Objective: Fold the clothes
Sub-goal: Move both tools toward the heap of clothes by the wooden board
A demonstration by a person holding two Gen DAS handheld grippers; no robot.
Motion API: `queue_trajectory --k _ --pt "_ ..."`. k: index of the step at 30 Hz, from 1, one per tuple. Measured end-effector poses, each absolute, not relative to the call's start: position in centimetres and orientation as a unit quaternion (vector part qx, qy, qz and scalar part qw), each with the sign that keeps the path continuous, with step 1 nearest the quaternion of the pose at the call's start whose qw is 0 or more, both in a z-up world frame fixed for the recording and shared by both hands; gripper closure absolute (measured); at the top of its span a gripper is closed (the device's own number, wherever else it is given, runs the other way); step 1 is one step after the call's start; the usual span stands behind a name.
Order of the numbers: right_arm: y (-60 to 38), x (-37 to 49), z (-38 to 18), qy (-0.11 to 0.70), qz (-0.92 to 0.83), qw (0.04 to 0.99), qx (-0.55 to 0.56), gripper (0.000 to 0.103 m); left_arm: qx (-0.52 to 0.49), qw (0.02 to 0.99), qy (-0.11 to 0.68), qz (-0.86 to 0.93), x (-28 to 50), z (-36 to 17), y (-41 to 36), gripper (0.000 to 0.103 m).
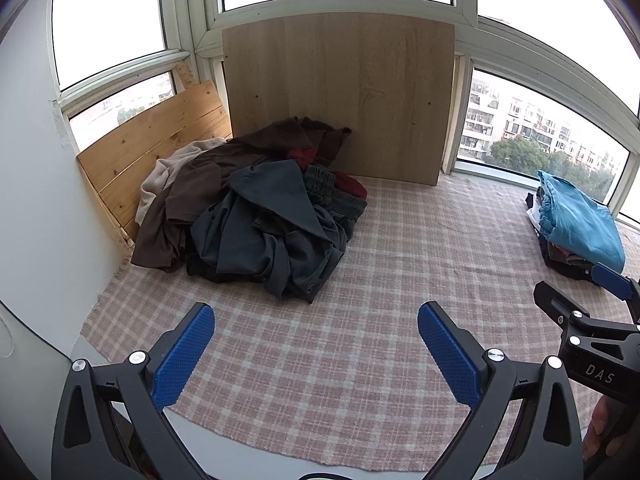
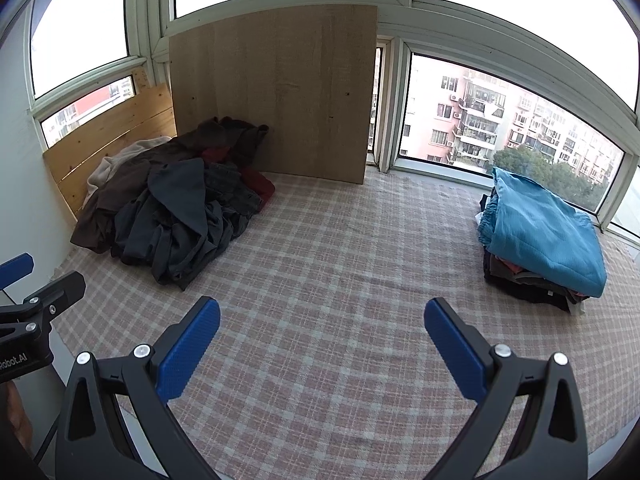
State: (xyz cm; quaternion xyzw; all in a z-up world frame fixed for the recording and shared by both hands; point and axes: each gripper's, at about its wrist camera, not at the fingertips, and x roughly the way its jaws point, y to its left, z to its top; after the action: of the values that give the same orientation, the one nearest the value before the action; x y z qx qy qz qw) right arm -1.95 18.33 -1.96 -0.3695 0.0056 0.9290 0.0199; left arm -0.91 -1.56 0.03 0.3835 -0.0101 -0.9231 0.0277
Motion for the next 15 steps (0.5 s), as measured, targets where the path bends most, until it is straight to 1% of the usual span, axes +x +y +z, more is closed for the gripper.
queue_trajectory --k 8,15 --pt "17.9 -2.3 -2.1 0.004 0.929 0.012 -0.371 0.000 0.387 0.027 -0.013 -0.921 -0.9 -0.1 -1.5 0.001" --pt "17.3 -3.2 -2.2 0.002 0.929 0.002 -0.370 0.000 0.375 0.046 0.004 -0.926 -1.0 -0.1 -2.6 0.001"
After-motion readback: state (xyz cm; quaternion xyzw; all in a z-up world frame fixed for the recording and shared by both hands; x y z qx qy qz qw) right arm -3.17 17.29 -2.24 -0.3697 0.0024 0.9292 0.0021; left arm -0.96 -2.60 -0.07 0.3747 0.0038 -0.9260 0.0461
